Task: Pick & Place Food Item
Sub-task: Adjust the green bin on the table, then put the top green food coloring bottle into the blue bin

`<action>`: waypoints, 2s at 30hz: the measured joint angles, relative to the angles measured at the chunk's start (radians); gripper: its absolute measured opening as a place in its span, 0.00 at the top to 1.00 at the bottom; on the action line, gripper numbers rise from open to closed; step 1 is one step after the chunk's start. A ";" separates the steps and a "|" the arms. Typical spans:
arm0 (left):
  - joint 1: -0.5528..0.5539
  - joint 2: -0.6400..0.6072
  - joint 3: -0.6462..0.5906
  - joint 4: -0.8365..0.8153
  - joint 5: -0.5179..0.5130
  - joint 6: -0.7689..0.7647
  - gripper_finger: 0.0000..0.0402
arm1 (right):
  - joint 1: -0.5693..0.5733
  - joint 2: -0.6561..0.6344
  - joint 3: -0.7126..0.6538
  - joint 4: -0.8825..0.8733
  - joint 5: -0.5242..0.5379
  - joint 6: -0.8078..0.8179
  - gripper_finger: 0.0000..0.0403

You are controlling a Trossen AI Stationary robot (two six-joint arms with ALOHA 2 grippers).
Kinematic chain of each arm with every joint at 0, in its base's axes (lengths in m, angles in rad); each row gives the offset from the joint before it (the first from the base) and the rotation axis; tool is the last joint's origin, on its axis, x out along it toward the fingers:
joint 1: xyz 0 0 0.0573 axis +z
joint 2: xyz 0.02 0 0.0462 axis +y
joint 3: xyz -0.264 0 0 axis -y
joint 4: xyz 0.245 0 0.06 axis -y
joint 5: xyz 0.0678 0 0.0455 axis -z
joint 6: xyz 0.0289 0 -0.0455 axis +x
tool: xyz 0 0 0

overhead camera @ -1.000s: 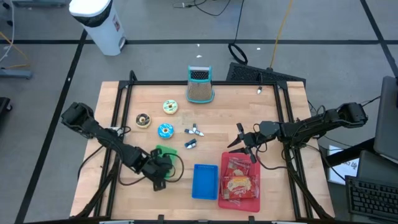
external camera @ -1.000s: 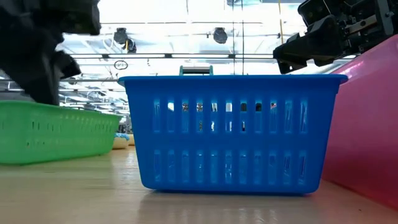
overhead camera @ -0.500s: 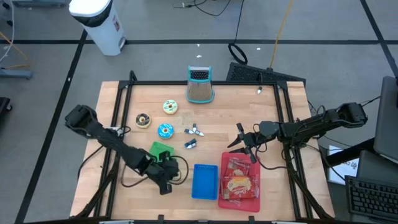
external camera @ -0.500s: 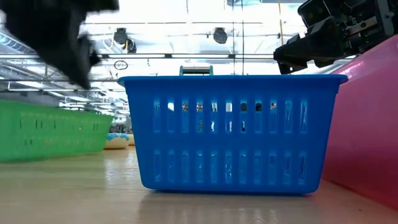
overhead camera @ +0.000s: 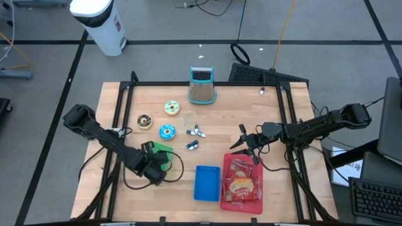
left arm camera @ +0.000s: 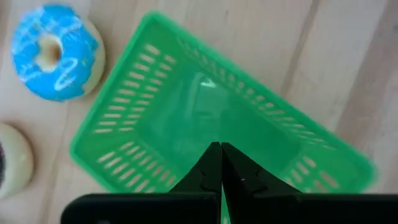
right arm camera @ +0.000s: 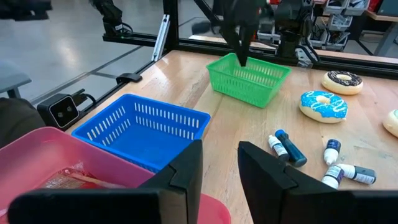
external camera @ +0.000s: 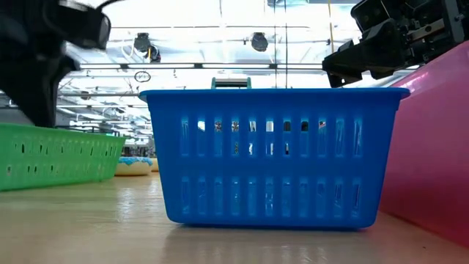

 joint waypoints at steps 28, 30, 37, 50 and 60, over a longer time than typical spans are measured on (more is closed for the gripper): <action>0.058 0.282 -0.133 1.112 0.308 0.264 1.00 | 0.000 0.000 0.000 0.001 0.000 0.000 0.77; 0.059 0.281 -0.133 1.154 0.307 0.308 0.99 | 0.000 0.000 0.000 0.001 0.000 0.000 0.77; 0.066 0.245 -0.128 1.183 0.316 0.386 0.99 | 0.000 0.000 0.000 0.001 0.000 0.000 0.77; 0.016 -0.128 -0.128 0.927 -0.005 0.560 0.99 | -0.072 -0.048 0.001 -0.146 0.584 0.194 0.77; 0.050 -0.461 -0.261 0.691 -0.395 0.477 0.96 | -0.443 -0.035 0.133 -0.646 0.740 0.374 0.60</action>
